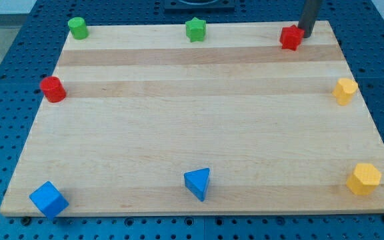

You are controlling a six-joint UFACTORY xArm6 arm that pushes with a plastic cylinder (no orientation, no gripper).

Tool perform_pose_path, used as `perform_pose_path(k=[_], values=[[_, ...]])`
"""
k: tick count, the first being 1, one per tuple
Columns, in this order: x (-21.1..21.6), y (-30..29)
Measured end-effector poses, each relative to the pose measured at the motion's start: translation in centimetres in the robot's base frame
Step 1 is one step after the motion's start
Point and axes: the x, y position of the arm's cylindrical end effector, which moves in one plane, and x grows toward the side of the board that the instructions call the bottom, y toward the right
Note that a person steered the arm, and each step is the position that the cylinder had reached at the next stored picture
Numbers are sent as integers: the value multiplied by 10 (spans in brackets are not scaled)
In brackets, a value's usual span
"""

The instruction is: Push the red star to the left of the yellow heart

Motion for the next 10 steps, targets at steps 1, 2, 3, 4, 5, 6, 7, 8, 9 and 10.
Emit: perform_pose_path(k=[1, 2, 3, 4, 5, 6, 7, 8, 9, 10], values=[[0, 0], [-2, 0], [-7, -9], [-26, -32], [-44, -58], [-44, -69], [-43, -68], [-43, -45], [-35, -31], [-15, -31]])
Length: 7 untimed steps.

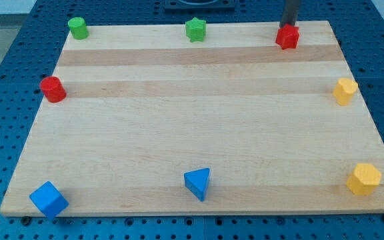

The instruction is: Push the red star to the left of the yellow heart

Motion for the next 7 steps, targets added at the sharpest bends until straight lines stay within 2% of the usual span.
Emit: perform_pose_path(k=[2, 4, 6, 7], values=[[54, -22], [143, -26], [151, -29], [130, -29]])
